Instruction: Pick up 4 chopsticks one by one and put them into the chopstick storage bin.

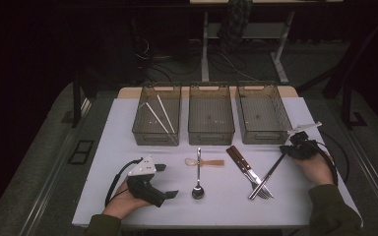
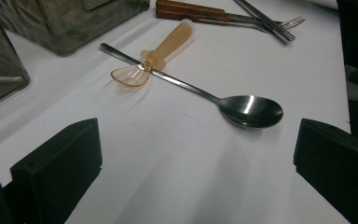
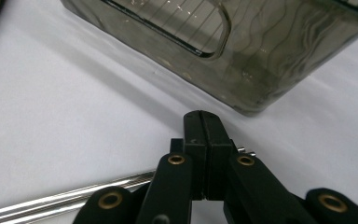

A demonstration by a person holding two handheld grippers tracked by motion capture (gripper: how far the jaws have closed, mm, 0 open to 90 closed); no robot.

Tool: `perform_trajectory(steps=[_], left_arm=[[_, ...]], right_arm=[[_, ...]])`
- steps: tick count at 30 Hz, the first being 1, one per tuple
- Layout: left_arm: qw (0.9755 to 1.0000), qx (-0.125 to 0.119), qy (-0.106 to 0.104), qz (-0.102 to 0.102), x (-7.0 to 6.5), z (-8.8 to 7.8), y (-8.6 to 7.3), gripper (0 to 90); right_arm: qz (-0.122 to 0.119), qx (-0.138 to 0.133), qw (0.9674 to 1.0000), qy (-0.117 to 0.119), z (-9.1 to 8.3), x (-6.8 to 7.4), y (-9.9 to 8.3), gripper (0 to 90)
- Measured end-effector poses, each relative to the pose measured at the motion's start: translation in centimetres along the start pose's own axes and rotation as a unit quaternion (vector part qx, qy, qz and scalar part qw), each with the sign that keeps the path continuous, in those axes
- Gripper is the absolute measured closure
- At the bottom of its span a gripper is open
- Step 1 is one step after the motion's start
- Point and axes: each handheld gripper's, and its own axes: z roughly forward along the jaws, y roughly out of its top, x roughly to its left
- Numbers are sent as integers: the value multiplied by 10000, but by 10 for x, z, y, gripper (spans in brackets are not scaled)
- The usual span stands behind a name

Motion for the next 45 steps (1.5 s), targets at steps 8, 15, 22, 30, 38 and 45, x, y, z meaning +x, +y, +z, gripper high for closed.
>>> perform_trajectory(steps=[8, 15, 22, 30, 38, 45], left_arm=[[10000, -12, -3, 6, 0, 0, 0, 0], [10000, -14, -20, 16, -1, 0, 0, 0], [10000, -9, -20, 19, -1, 0, 1, 0], [10000, 2, -37, 31, -1, 1, 1, 0], [10000, -1, -32, 28, -1, 1, 1, 0], [10000, 12, -35, 34, -1, 1, 1, 0]], right_arm=[[-70, 75, 9999, -11, -5, 3, -4, 896], [-171, 160, 9997, -4, -11, 6, -11, 896], [-332, 248, 9991, -17, -17, 12, -17, 896], [-295, 249, 9991, 158, -23, 15, -25, 896], [-302, 291, 9989, 211, -29, 18, -32, 896], [-360, 342, 9985, 220, -35, 23, -39, 896]])
